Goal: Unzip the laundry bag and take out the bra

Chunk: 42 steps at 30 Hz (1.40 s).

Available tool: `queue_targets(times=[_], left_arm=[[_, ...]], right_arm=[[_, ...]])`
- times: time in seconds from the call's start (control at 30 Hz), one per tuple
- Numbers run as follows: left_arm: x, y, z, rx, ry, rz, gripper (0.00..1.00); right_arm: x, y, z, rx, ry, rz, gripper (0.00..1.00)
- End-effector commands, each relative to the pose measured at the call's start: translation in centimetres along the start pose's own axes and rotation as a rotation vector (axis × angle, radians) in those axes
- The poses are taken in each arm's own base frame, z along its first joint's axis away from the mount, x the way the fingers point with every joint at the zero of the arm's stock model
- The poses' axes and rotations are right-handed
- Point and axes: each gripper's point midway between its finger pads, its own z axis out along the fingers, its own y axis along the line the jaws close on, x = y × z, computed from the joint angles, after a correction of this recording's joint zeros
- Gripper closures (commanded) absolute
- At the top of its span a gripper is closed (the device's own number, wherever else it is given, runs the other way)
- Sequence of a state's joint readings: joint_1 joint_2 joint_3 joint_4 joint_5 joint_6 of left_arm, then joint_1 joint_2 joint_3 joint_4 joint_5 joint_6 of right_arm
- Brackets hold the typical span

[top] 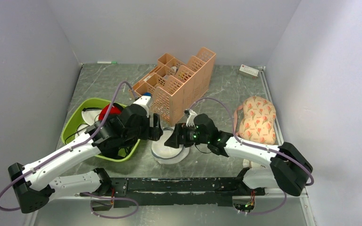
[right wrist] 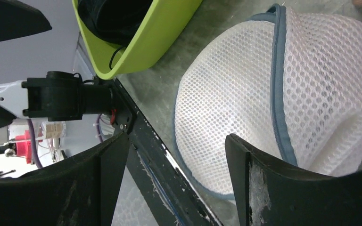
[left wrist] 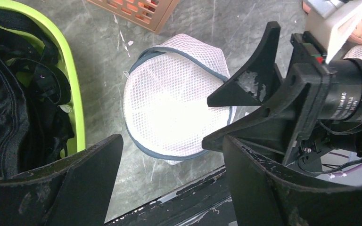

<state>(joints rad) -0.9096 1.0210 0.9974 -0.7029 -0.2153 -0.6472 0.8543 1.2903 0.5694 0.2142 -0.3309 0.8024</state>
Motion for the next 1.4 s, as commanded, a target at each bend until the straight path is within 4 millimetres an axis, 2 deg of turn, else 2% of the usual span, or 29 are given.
queue_targets(times=[0.0, 0.27, 0.37, 0.43, 0.5, 0.6, 0.8, 0.9, 1.0, 1.1, 1.2, 1.27, 1.37], left_arm=[[-0.3, -0.5, -0.6, 0.049, -0.026, -0.019, 0.11], [0.7, -0.6, -0.5, 0.080, -0.002, -0.037, 0.11], [1.0, -0.5, -0.6, 0.076, 0.014, -0.040, 0.11], [0.6, -0.6, -1.1, 0.077, 0.011, -0.039, 0.11], [-0.6, -0.1, -1.7, 0.055, -0.043, -0.025, 0.09], [-4.2, 0.6, -3.2, -0.011, -0.148, 0.018, 0.08], [-14.3, 0.4, -8.6, -0.133, -0.404, 0.128, 0.08], [-19.1, 0.0, -12.8, -0.161, -0.564, 0.143, 0.08], [-22.9, -0.4, -17.6, -0.141, -0.719, 0.126, 0.08], [-25.3, -0.6, -22.1, -0.109, -0.849, 0.114, 0.08], [-26.4, -0.4, -25.6, -0.077, -0.939, 0.096, 0.08], [-26.5, -0.2, -27.1, -0.065, -0.970, 0.083, 0.07], [-26.1, 0.5, -27.7, -0.073, -0.980, 0.071, 0.07]], right_arm=[[0.0, -0.2, -1.4, 0.046, -0.007, -0.019, 0.24], [-0.2, -0.6, -3.4, 0.103, -0.034, -0.030, 0.17], [-1.1, -1.0, -4.8, 0.181, -0.055, -0.067, 0.12], [-2.4, -1.3, -6.5, 0.262, -0.081, -0.110, 0.10], [-4.1, -1.7, -8.7, 0.363, -0.130, -0.162, 0.06], [-7.5, -2.6, -13.5, 0.579, -0.224, -0.219, 0.00], [-14.7, 0.8, -23.5, 0.808, -0.462, -0.281, 0.00], [-17.6, 3.5, -28.0, 0.827, -0.587, -0.302, 0.00], [-20.1, 6.6, -32.6, 0.813, -0.723, -0.329, 0.00], [-21.4, 8.4, -36.1, 0.806, -0.817, -0.359, 0.00], [-22.1, 10.2, -38.6, 0.765, -0.888, -0.379, 0.00], [-22.3, 11.1, -39.8, 0.733, -0.923, -0.387, 0.00], [-22.3, 11.8, -41.2, 0.700, -0.967, -0.382, 0.00]])
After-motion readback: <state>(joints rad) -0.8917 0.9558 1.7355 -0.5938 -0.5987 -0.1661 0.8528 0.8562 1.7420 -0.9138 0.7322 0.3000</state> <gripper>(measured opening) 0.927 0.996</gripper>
